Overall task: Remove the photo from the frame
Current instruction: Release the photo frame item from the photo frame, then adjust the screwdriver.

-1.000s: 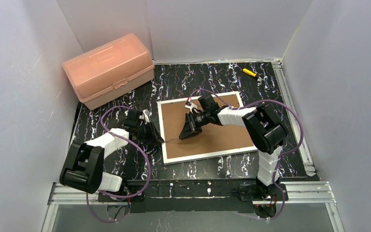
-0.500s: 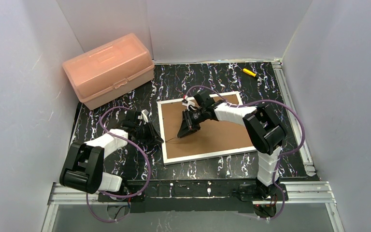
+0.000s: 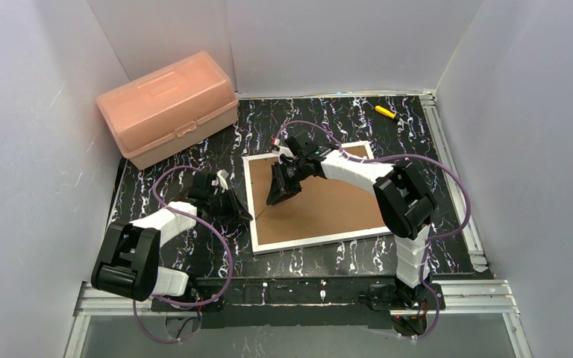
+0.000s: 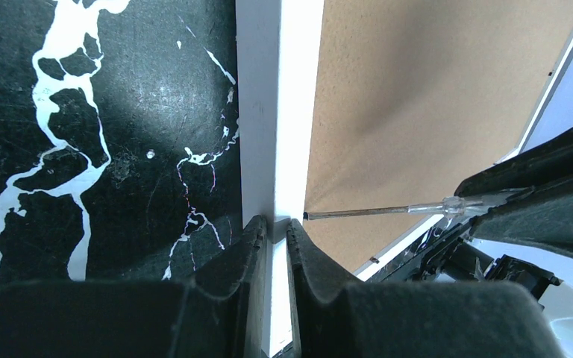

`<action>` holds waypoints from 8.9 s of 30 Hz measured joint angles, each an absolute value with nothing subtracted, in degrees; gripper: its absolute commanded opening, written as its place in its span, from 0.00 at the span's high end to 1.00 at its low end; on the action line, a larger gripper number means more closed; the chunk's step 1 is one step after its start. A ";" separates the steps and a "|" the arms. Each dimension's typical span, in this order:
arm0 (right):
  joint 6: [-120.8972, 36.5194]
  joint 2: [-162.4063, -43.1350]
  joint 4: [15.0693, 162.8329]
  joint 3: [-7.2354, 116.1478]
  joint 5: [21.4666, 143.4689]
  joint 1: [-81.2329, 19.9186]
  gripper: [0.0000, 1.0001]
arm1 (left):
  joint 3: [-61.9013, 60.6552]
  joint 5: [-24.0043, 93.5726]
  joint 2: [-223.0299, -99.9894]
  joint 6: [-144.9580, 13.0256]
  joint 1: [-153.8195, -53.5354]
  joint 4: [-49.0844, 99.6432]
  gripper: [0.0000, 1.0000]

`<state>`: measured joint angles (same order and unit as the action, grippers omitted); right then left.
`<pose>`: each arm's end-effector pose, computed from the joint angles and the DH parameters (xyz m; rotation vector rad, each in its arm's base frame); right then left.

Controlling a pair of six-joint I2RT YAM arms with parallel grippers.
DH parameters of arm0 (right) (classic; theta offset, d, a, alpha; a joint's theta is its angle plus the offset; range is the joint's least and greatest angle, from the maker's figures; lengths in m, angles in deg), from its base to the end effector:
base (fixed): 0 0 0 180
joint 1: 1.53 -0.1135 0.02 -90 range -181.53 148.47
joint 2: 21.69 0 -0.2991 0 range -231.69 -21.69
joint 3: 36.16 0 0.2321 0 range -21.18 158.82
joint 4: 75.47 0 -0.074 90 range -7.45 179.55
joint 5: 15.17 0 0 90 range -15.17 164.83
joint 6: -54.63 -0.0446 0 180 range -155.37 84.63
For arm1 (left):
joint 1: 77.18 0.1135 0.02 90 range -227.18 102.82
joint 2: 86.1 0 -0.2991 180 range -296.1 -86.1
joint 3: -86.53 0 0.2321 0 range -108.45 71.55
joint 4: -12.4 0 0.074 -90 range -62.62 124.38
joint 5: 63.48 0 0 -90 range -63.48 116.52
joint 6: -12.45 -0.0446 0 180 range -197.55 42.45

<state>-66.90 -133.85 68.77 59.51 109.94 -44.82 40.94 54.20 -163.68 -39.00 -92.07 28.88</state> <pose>0.2903 0.3087 0.2373 -0.5696 2.6675 1.2447 0.2148 -0.0786 0.1977 -0.2872 2.5232 -0.9875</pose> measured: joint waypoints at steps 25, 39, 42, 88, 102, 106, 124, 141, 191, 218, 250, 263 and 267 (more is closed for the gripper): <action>-68.98 -130.85 71.70 63.29 81.31 -55.86 0.99 | 41.83 54.23 -163.12 -38.37 -92.01 27.68 0.96; -68.70 -117.50 71.57 56.64 80.74 -55.75 0.99 | 41.96 52.30 -160.14 -38.54 -93.38 30.48 0.85; -68.89 -112.89 73.45 53.67 81.37 -52.75 0.99 | 42.05 51.06 -157.30 -38.72 -93.52 31.90 0.83; -81.13 -112.14 91.07 42.00 92.13 -49.85 0.99 | 43.08 49.09 -144.39 -40.86 -101.87 28.95 0.62; -80.45 -113.59 91.61 39.99 95.45 -49.50 0.99 | 41.53 43.43 -144.17 -41.45 -102.28 36.79 0.64; -80.26 -113.59 91.72 39.01 96.80 -49.50 0.99 | 41.37 42.07 -144.23 -41.56 -102.28 37.60 0.64; -78.77 -112.32 86.72 34.28 101.37 -49.54 0.99 | 38.14 36.74 -148.01 -41.38 -101.71 35.28 0.65; -72.96 -114.16 79.48 39.05 109.52 -42.74 0.99 | 37.72 44.70 -144.65 -34.76 -97.93 33.51 0.38; -93.07 -110.42 110.30 33.67 130.09 -40.27 0.65 | 36.48 84.63 -147.79 -15.90 -88.16 8.49 1.00; -82.36 -99.88 122.36 20.19 105.20 -45.69 0.37 | 41.50 72.19 -144.93 9.61 -88.29 7.42 1.00; -80.43 -99.18 129.80 19.20 99.58 -46.13 0.99 | 42.25 73.90 -145.30 13.81 -88.27 5.19 0.85; -74.99 -98.13 111.48 22.02 94.25 -45.60 0.99 | 42.92 73.61 -145.85 1.39 -86.85 9.30 0.43; -70.90 -100.06 103.11 26.77 94.55 -43.73 0.99 | 38.90 68.65 -146.05 -10.22 -86.67 22.04 0.42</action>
